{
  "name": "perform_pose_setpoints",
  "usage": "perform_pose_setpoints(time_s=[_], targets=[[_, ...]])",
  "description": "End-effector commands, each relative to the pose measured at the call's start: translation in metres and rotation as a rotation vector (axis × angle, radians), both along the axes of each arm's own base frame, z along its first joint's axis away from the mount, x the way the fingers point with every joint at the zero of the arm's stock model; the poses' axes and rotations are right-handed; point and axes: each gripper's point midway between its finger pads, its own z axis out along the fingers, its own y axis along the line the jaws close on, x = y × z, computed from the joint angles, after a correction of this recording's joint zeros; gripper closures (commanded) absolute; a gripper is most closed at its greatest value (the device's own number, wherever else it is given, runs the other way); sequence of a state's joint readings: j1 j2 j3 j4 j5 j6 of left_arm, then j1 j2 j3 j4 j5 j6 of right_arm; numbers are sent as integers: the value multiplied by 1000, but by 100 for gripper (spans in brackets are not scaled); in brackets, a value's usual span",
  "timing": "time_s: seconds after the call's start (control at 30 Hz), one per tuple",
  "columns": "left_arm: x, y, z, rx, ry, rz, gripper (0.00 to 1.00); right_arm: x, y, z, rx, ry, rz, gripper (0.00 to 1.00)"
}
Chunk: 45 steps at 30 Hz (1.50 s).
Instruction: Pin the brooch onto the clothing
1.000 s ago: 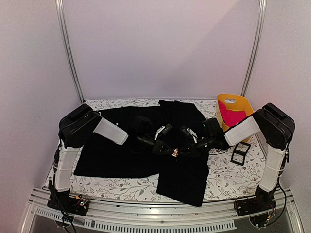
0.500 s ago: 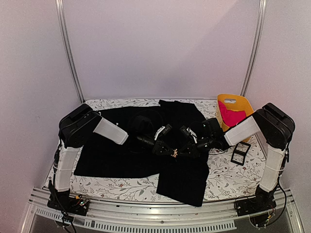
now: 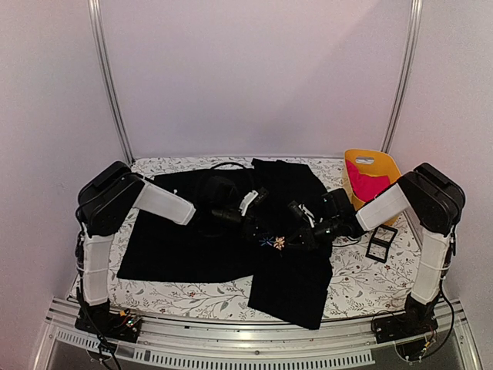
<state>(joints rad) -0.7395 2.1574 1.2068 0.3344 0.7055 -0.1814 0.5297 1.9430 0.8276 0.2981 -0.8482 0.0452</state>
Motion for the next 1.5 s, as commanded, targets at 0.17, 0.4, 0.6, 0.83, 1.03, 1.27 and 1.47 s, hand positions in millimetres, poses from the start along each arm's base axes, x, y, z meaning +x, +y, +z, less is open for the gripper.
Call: perform_pose_setpoints(time_s=[0.17, 0.4, 0.6, 0.83, 1.03, 1.27, 1.47], targets=[[-38, -12, 59, 1, -560, -95, 55, 4, -4, -15, -24, 168, -78, 100], [-87, -26, 46, 56, -805, -180, 65, -1, -6, -8, -16, 218, -108, 100], [-88, -21, 30, 80, -763, -174, 52, -5, -7, -12, -16, 247, -112, 100], [-93, 2, 18, 69, -894, -160, 34, -5, -7, -8, -10, 230, -109, 100], [-61, -3, 7, 115, -885, -43, 32, -7, -7, -6, -3, 227, -100, 100], [-57, -10, 7, 73, -807, -73, 35, -8, -8, -1, -2, 221, -93, 100], [-42, -12, -7, 137, -800, -83, 38, -10, -7, 4, 4, 213, -84, 100]])
